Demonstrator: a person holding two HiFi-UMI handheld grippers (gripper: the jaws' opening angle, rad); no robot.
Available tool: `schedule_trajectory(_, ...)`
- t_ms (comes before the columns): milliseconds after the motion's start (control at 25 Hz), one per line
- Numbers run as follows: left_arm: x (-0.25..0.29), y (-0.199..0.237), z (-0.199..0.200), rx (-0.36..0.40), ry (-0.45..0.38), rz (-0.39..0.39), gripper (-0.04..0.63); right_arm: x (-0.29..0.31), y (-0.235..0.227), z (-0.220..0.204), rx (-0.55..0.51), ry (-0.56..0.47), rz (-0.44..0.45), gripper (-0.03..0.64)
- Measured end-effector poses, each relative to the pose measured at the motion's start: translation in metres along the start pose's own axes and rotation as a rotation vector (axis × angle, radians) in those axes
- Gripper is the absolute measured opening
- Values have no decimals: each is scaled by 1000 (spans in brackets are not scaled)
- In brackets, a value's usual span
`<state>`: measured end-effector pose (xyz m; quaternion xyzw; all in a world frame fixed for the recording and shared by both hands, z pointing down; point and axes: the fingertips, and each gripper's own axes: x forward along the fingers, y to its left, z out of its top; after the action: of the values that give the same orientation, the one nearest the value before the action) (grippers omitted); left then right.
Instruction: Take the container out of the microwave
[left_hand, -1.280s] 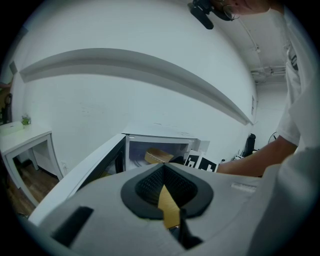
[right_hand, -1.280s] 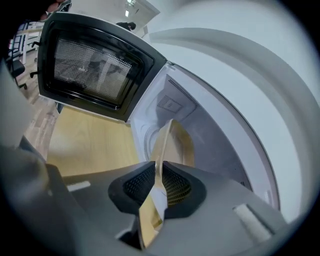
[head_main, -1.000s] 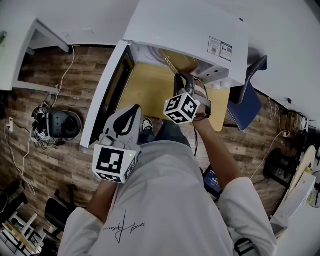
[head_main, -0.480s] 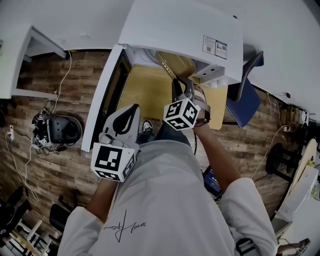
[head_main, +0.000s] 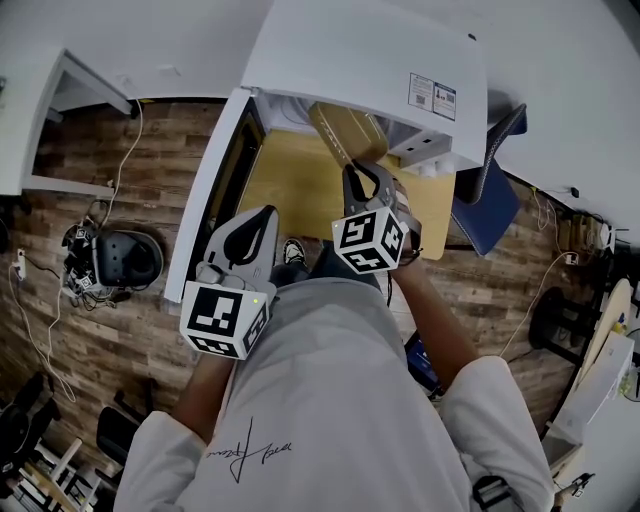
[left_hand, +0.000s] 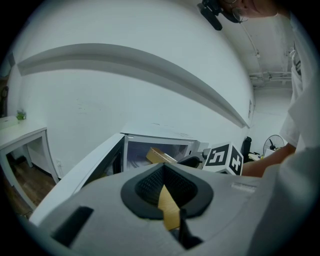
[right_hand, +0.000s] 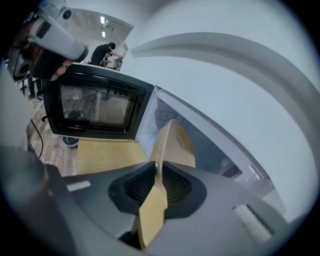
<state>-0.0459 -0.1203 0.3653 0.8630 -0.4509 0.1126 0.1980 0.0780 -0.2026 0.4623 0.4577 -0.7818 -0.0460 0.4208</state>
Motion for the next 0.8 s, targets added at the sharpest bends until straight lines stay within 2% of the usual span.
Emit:
schedule_trajectory(680,-8,2,-6,-16,-10,12,-6,-42,18,9,126,-48,93,58)
schedule_trajectory(800,-7,-1,-6,-14,-12,7,-6,-48,20,7,175,-55,116,58)
